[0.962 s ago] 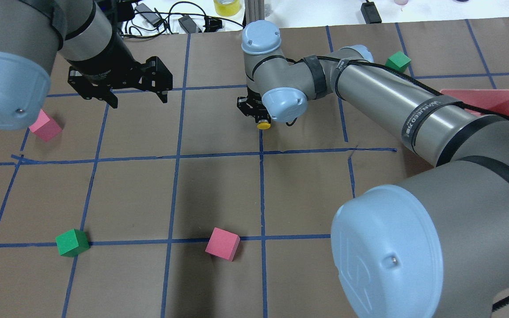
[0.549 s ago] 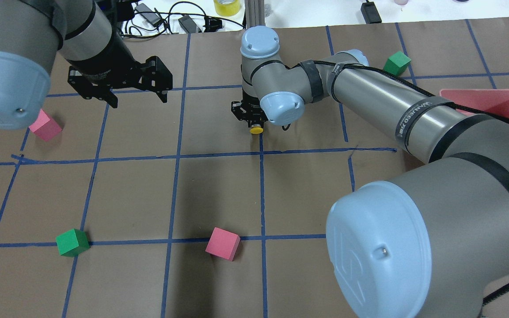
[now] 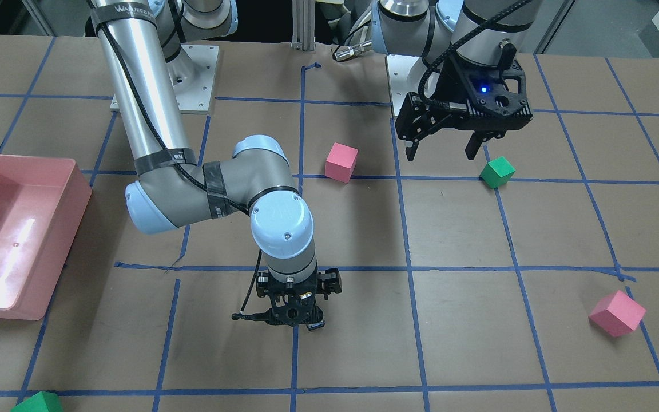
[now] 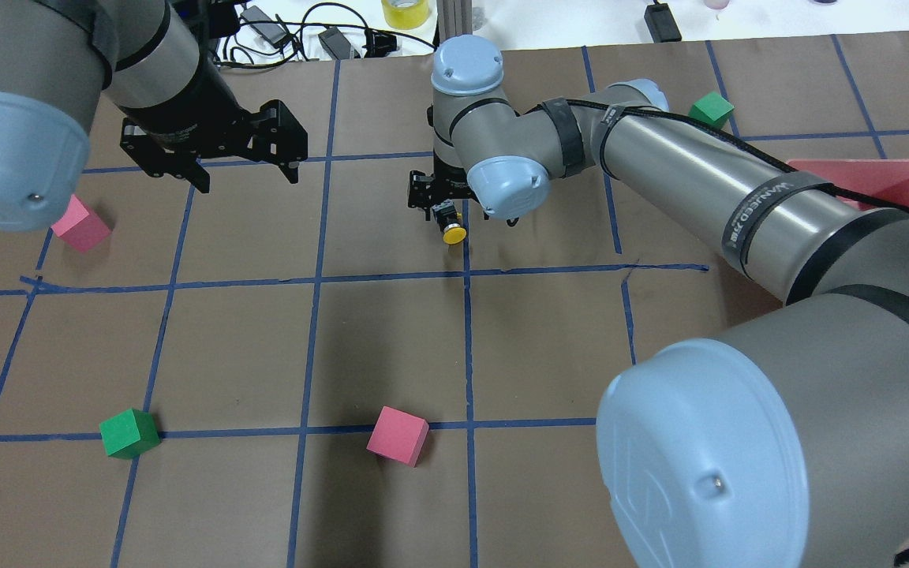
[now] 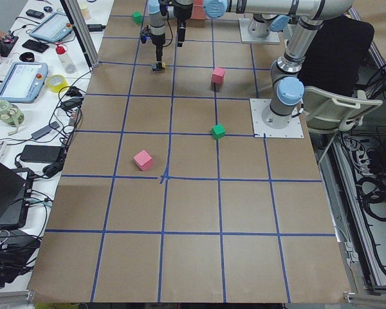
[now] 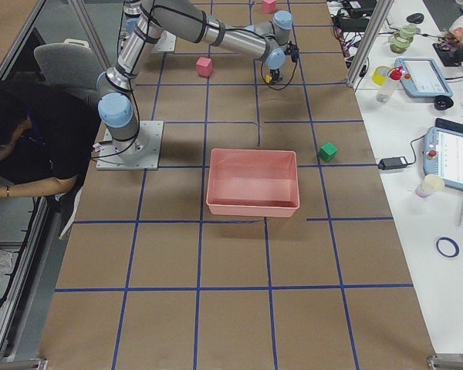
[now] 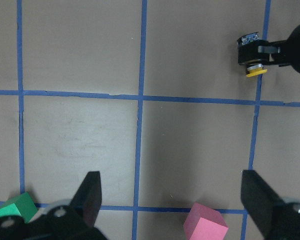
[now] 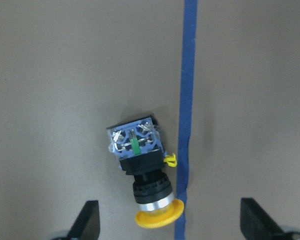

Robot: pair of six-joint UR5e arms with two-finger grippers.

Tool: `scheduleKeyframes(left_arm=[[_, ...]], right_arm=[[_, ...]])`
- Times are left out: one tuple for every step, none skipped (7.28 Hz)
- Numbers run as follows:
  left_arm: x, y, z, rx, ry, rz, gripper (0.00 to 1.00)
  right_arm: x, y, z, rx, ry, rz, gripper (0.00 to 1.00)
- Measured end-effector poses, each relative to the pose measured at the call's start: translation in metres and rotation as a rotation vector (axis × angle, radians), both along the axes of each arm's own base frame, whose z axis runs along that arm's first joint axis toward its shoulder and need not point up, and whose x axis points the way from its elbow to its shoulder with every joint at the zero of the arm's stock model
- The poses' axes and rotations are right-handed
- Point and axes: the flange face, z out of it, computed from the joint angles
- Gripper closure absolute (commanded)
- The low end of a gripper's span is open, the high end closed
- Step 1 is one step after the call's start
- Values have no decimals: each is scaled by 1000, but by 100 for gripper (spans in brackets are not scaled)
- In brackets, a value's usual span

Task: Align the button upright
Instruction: 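Release the button on its side and raise the right gripper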

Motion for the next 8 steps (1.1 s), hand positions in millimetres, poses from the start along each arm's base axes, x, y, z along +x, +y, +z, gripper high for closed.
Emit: scheduleKeyframes(left_arm=[[0,0,0,0,0,-1,0],[0,0,0,1,-1,-1,0],[0,0,0,0,-2,-1,0],[0,-1,1,-2,-4,-1,0],[1,-2,5,-10,-8,2,0],[1,-5,14,-29,-10,8,0],[1,-12,23,-43,-8,12,0],[0,-17,18,-35,-8,12,0]], right_arm=[[-21,0,22,20,9,-21,0],[-59,-4,52,30,10,-44,0],[-108,-5,84,40,7,-72,0],[-160,1,118,63,6,-123,0],[-201,14,153,83,6,-175,0],[-232,31,185,101,7,-220,0],[-252,45,205,131,5,-251,0],[-260,56,214,159,7,-265,0]])
